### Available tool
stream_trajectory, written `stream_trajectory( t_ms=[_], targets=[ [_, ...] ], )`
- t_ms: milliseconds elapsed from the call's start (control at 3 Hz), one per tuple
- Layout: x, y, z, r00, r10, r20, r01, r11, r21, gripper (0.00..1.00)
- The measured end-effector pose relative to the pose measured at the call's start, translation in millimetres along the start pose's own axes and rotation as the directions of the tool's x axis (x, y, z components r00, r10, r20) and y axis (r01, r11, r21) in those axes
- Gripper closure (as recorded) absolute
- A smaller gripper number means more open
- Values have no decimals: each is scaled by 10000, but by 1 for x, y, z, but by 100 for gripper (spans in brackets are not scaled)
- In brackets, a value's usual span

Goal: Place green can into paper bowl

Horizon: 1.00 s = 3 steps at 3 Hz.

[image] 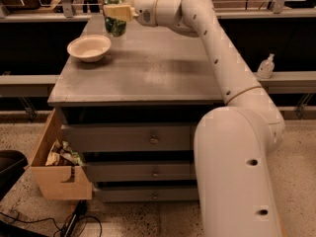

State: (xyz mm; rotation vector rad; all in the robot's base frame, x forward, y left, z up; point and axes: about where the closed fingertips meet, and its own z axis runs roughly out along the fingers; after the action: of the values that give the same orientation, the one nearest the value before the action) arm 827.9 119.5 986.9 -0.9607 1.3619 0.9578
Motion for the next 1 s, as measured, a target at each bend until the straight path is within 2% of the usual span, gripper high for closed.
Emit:
stream_trajectory(
  t_ms=[333, 667, 1000],
  targets=[
    [5, 13, 30, 9985, 532, 115, -525, 9973, -508, 100],
    [11, 26, 53, 9982, 599, 44, -594, 9956, -726, 100],
    [20, 36, 68, 9989, 436, -164, -447, 9963, -736, 100]
  ],
)
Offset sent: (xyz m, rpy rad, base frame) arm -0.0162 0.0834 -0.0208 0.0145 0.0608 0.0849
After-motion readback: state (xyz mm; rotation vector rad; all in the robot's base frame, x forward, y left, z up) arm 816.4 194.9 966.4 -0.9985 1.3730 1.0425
